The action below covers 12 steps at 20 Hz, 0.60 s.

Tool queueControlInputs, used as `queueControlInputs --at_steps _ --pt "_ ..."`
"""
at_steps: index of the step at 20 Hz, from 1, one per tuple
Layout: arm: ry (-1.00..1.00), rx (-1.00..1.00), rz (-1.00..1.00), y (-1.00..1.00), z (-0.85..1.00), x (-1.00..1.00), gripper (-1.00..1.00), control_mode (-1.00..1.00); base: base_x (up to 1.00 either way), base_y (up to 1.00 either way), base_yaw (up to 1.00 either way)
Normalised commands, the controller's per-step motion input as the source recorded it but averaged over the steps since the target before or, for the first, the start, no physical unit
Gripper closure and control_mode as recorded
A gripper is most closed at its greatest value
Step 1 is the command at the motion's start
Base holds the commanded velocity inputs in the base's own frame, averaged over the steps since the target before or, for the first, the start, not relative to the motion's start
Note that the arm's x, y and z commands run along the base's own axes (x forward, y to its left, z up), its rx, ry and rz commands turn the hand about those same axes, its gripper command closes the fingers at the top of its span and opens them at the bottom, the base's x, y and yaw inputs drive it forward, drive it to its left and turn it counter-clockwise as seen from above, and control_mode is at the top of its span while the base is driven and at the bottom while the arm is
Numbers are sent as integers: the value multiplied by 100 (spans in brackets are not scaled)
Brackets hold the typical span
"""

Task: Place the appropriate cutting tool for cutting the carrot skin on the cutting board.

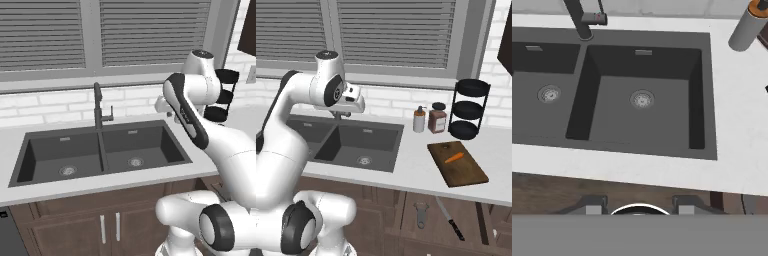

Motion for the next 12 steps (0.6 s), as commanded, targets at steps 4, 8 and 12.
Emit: queueControlInputs --at_steps 4,8,12 --pt "0 -1 0 -32 -24 -28 -100 -100 0 0 0" --pt "0 -2 0 -64 -52 -42 -100 -100 0 0 0" --pt "2 -4 0 -87 -45 -29 -100 -100 0 0 0"
